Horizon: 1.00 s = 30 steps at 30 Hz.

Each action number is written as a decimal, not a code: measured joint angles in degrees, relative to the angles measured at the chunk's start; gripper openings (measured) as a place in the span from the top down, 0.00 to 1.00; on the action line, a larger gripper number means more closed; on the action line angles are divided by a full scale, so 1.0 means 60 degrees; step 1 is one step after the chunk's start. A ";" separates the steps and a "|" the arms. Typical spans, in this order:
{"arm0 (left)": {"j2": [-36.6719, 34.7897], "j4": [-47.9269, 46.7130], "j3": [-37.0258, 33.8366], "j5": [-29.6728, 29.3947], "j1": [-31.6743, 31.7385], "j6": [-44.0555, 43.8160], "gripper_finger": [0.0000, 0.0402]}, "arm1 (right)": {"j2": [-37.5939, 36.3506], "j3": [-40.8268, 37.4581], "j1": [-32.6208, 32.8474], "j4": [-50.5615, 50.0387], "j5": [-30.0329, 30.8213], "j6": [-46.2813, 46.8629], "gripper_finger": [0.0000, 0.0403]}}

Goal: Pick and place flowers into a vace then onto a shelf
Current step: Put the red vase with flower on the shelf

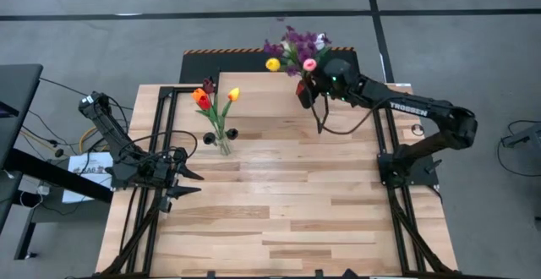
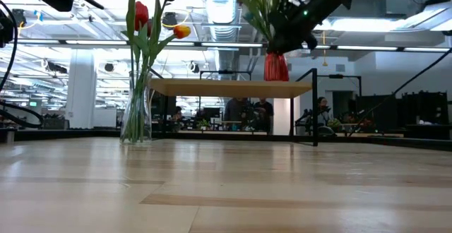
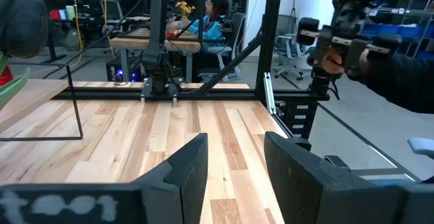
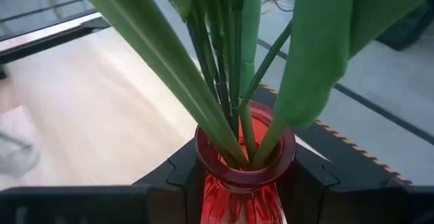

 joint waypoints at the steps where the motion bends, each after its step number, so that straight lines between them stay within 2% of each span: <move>1: 0.0000 0.0000 0.0000 0.0000 -0.0001 0.0002 0.66 | 0.0071 0.0006 -0.0113 0.0074 -0.0064 0.0034 0.67; 11: 0.0000 -0.0065 0.0000 0.0022 -0.0003 0.0000 0.66 | 0.0360 0.0006 -0.0702 0.0311 -0.0708 0.0375 0.67; 25: 0.0000 -0.0073 0.0000 0.0033 0.0000 -0.0005 0.66 | 0.0411 0.0032 -0.0528 0.0022 -0.0704 0.0510 0.66; 30: -0.0001 -0.0069 0.0000 0.0309 -0.0003 -0.0028 0.66 | 0.0411 0.0032 -0.0376 -0.0024 -0.0703 0.0333 0.62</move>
